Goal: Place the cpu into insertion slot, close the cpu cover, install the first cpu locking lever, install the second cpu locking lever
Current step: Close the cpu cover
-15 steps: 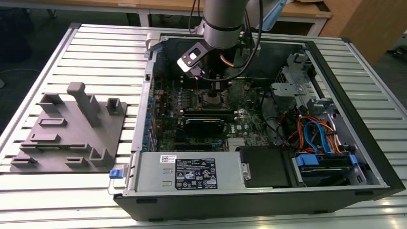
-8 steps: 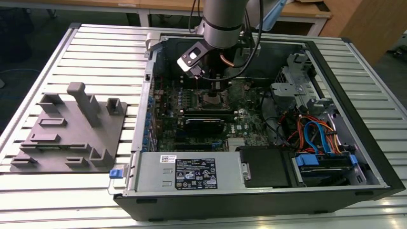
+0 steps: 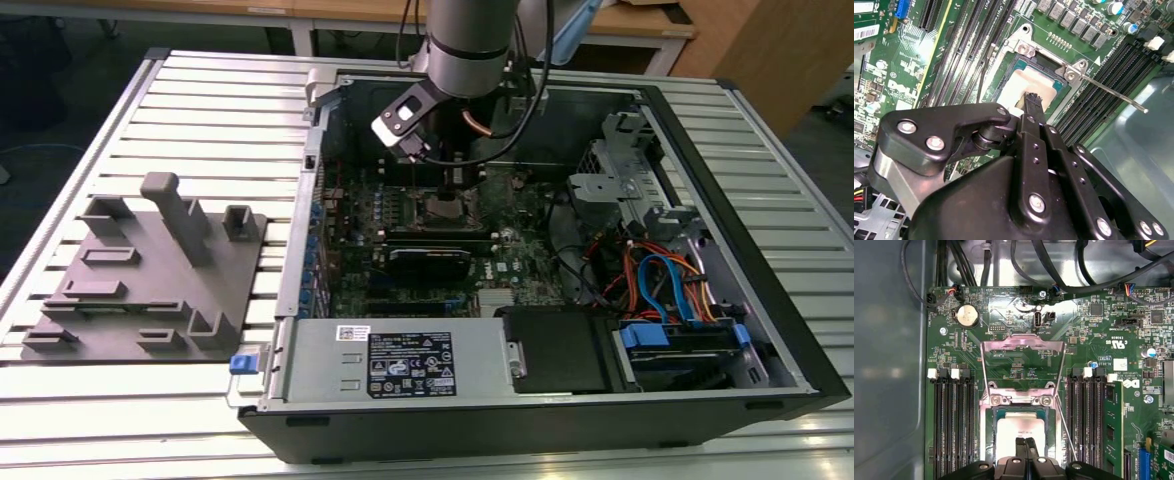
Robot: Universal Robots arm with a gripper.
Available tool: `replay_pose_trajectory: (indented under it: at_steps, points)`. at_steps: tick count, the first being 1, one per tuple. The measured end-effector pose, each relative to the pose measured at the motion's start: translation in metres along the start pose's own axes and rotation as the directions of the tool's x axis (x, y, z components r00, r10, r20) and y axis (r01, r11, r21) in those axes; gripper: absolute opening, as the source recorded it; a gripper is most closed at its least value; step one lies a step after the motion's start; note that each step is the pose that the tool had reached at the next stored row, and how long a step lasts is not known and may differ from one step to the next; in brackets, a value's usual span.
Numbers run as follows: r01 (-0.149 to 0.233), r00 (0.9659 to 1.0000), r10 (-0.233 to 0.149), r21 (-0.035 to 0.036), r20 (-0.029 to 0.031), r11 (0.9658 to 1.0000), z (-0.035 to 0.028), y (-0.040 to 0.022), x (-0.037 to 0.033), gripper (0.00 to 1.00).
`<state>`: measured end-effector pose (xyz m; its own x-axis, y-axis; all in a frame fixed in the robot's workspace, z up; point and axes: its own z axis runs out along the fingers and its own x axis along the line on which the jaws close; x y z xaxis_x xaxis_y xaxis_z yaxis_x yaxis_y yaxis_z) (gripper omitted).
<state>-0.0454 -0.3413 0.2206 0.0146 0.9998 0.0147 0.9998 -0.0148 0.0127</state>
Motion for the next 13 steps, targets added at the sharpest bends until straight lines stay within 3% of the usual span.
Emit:
replay_pose_trajectory:
  at_steps: [13]
  points:
    - [0.000, 1.0000, 0.000, 0.0000, -0.0001, 1.0000, -0.0056, 0.0001, 0.0001, 0.11]
